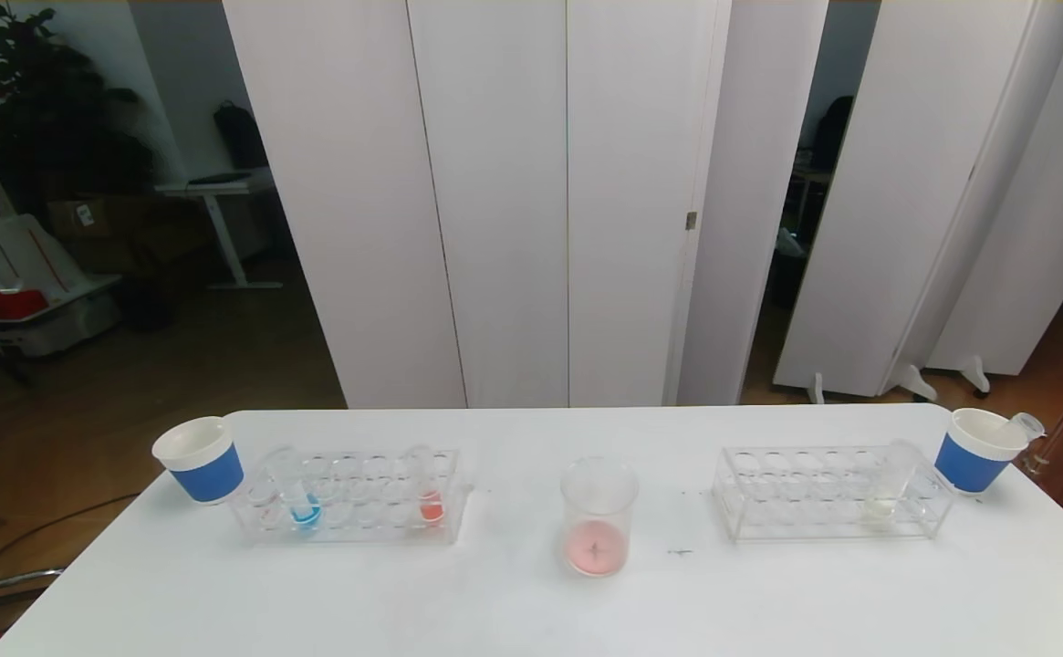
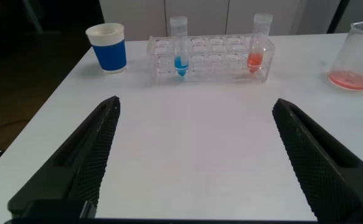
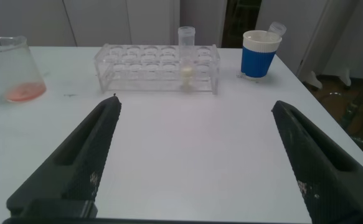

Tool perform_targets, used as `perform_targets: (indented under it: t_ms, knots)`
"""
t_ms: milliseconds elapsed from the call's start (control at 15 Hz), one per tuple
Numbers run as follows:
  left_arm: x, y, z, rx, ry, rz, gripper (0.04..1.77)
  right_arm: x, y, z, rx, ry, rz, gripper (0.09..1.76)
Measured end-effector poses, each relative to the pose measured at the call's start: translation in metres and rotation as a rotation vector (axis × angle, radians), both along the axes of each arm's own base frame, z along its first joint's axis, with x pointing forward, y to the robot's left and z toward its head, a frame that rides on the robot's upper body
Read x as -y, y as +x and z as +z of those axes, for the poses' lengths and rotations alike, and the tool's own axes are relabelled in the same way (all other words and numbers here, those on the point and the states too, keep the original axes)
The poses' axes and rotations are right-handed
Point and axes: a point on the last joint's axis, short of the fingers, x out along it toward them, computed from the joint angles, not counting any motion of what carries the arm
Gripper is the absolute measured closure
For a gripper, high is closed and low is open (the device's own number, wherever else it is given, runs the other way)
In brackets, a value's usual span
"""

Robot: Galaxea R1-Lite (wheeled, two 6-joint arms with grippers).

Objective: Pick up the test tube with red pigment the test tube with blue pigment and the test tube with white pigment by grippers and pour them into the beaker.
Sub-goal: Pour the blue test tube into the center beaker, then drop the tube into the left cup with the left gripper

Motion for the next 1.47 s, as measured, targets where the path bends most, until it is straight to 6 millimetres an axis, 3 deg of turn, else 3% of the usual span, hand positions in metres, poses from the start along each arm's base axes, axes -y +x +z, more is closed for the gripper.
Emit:
perform_targets:
  t_ms: [1000, 1200, 1467]
  knots:
    - [0.0, 0.0, 0.001, 0.009, -0.011, 0.003, 0.06, 0.0, 0.0, 0.0, 0.0, 0.0, 0.0, 0.11]
    - [0.0, -0.006, 0.018, 0.047, -0.015, 0.005, 0.06, 0.0, 0.0, 0.0, 0.0, 0.0, 0.0, 0.11]
    - [0.0, -0.013, 0.062, 0.094, -0.026, -0.001, 0.06, 0.0, 0.0, 0.0, 0.0, 0.0, 0.0, 0.11]
